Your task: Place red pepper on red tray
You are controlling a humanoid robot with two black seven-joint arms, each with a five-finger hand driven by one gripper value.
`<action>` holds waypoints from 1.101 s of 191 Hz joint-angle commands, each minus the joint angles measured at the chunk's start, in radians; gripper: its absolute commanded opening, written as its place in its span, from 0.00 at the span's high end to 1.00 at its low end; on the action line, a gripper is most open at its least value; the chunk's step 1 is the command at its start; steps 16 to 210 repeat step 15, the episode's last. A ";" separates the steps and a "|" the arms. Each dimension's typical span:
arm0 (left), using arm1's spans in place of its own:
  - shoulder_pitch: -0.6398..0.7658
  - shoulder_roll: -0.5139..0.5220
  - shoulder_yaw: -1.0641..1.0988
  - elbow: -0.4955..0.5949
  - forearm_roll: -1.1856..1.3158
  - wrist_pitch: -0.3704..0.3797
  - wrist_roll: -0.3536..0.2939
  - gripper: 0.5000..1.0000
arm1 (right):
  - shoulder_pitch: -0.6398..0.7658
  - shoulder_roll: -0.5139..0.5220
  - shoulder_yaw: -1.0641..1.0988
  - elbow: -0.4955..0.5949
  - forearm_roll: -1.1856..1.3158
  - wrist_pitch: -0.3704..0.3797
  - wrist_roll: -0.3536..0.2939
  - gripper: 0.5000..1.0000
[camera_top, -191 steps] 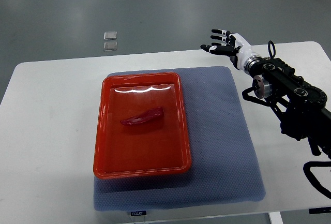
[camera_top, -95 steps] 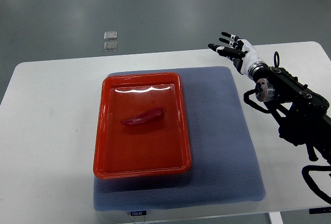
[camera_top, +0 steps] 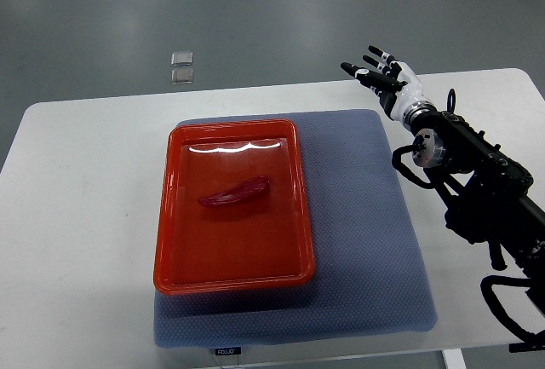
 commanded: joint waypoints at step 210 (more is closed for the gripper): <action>0.000 0.000 0.000 0.000 0.000 0.000 0.000 0.00 | -0.020 0.010 0.032 0.005 0.000 -0.003 0.069 0.17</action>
